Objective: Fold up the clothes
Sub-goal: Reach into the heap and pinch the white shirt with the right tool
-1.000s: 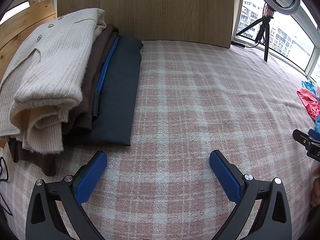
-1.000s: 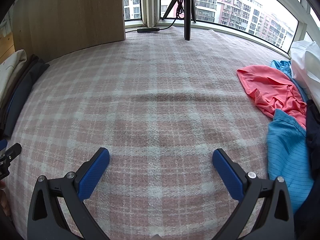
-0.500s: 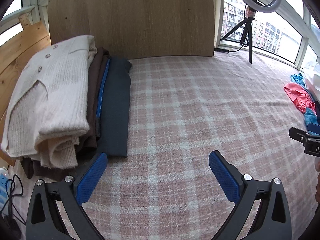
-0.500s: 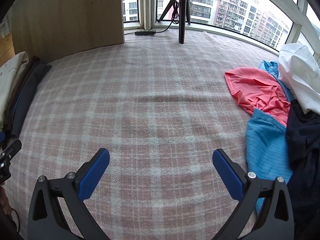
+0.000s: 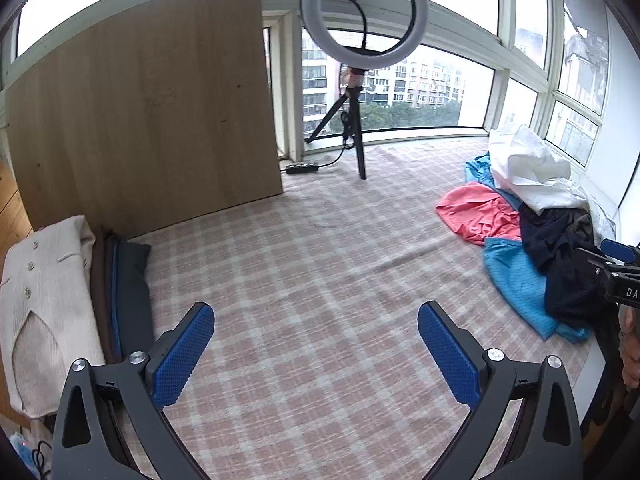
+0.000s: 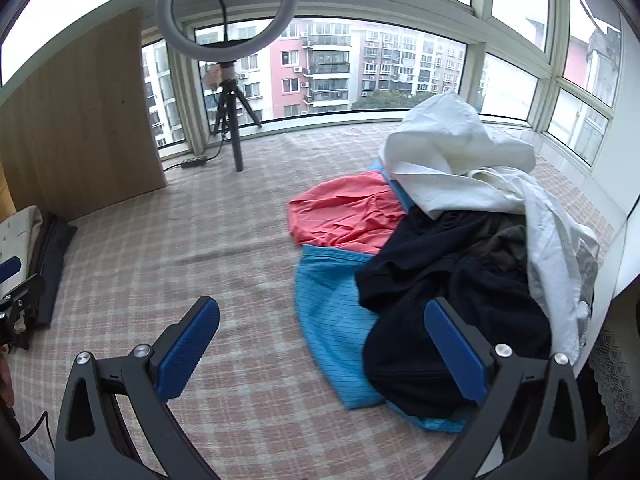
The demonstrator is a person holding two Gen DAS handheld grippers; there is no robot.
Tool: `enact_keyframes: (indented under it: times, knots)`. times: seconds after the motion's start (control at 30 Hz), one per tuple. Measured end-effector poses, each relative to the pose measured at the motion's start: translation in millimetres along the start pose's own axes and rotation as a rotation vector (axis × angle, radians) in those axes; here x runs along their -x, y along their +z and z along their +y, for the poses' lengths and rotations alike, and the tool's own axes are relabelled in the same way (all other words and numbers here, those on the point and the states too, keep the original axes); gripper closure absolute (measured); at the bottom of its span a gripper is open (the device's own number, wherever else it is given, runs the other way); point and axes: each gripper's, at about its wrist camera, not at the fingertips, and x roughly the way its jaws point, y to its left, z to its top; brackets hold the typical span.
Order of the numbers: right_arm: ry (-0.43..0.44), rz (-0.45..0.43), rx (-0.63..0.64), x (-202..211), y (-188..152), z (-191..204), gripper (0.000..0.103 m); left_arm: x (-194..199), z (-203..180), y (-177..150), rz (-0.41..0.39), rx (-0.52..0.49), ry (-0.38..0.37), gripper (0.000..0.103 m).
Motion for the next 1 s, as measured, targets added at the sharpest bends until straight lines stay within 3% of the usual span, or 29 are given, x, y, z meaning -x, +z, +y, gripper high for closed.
enact_keyframes:
  times: [0.2, 0.43, 0.57, 0.73, 0.87, 0.9, 0.97, 1.0]
  knots:
    - [-0.106, -0.04, -0.127, 14.0, 12.9, -104.5, 0.0, -12.5, -79.7, 45.0, -0.029, -0.071, -0.093, 0.001]
    - [-0.155, -0.006, -0.204, -14.8, 43.1, -248.0, 0.0, -60.5, -204.1, 114.9, -0.028, -0.147, -0.175, 0.001]
    - [-0.117, 0.067, -0.225, -49.6, 57.5, -320.5, 0.0, -97.1, -282.9, 149.8, -0.021, -0.226, -0.206, 0.001]
    - [-0.087, 0.133, -0.227, -93.2, 65.3, -383.6, 0.0, -153.0, -361.0, 177.2, 0.029, -0.328, -0.182, 0.001]
    - [0.042, 0.19, -0.262, -126.9, 63.4, -410.1, 0.002, -201.6, -396.4, 191.3, 0.078, -0.394, -0.12, 0.001]
    - [0.084, 0.206, -0.272, -134.4, 62.7, -412.6, 0.008, -212.9, -401.6, 194.3, 0.092, -0.402, -0.114, 0.001]
    - [0.193, 0.243, -0.291, -146.5, 62.2, -412.6, 0.034, -234.2, -410.4, 199.9, 0.122, -0.412, -0.106, 0.007]
    - [0.254, 0.266, -0.302, -152.1, 62.3, -411.5, 0.055, -243.1, -413.4, 202.6, 0.141, -0.409, -0.111, 0.023]
